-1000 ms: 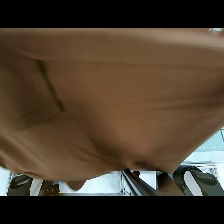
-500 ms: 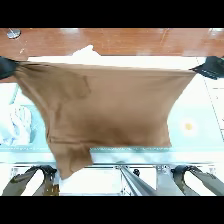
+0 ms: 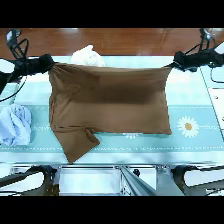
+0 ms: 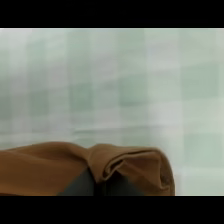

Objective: Fold the shirts.

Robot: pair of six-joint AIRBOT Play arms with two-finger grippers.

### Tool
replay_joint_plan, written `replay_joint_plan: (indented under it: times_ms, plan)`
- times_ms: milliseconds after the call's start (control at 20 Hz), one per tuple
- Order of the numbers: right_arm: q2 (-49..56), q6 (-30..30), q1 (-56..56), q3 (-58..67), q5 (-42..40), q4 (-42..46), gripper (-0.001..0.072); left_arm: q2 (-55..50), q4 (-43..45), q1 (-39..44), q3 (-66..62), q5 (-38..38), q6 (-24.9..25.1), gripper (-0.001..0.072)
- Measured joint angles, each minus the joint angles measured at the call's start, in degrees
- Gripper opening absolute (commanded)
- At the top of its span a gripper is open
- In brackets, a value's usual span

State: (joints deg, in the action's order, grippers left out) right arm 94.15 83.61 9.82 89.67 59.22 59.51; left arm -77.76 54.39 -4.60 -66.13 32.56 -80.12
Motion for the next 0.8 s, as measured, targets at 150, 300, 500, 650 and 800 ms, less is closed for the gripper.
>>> replay_joint_plan:
  times_ms: [150,300,500,650,800]
  plan:
    - [1.68,0.44,0.61,1.05,2.67,-0.28,0.0029,-1.57,0.02,-1.40,-0.66,3.93,-0.72,0.0027]
    - [2.25,0.33,1.75,1.18,9.64,1.14,0.0029,-2.60,0.68,-4.15,-0.90,13.79,1.16,0.0026]
    - [2.47,-0.04,1.20,-3.43,13.25,4.20,0.0029,-5.53,3.08,-5.86,0.11,23.96,3.08,0.0028]
    - [2.56,-0.04,-0.20,-8.02,9.84,4.94,0.0396,-8.31,3.43,-5.79,0.70,27.43,3.45,0.0620]
    - [2.38,-0.04,-0.59,-9.14,8.79,5.07,0.0616,-9.79,4.52,-5.97,0.42,31.39,3.56,0.0704]
